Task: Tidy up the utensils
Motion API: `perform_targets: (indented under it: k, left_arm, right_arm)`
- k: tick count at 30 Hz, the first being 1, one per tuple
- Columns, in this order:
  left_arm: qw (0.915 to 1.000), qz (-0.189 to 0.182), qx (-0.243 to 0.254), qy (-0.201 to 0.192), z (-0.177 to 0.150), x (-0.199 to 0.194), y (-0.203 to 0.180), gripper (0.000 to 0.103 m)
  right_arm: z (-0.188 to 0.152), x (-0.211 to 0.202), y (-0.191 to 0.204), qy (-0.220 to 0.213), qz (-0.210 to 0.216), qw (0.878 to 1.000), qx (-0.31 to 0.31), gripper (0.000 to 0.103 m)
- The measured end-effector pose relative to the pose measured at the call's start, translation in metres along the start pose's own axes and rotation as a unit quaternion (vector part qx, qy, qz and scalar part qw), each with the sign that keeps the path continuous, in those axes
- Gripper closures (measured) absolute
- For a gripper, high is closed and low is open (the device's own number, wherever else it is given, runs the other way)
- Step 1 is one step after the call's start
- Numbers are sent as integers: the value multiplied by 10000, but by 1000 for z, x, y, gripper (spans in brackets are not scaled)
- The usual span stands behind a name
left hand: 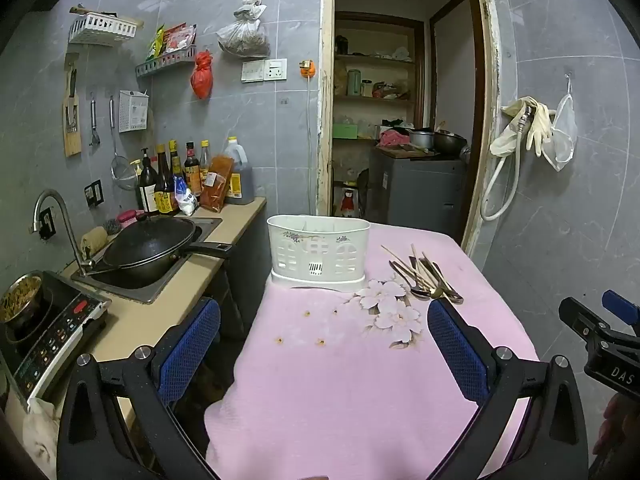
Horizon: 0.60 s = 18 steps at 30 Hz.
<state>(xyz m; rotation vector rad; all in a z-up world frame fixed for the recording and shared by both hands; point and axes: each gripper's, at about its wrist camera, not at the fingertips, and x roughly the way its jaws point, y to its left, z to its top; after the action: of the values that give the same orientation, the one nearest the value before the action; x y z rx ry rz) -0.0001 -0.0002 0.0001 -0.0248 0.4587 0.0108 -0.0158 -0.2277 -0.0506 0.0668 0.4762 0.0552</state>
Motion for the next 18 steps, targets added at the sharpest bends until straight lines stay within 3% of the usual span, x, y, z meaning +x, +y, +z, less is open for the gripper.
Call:
perform_targets:
  k: [18]
  left_arm:
    - [10000,-4,9,-36,0,0,0,1]
  right_arm:
    - [1,0,2,-10,-13,10000,6,0]
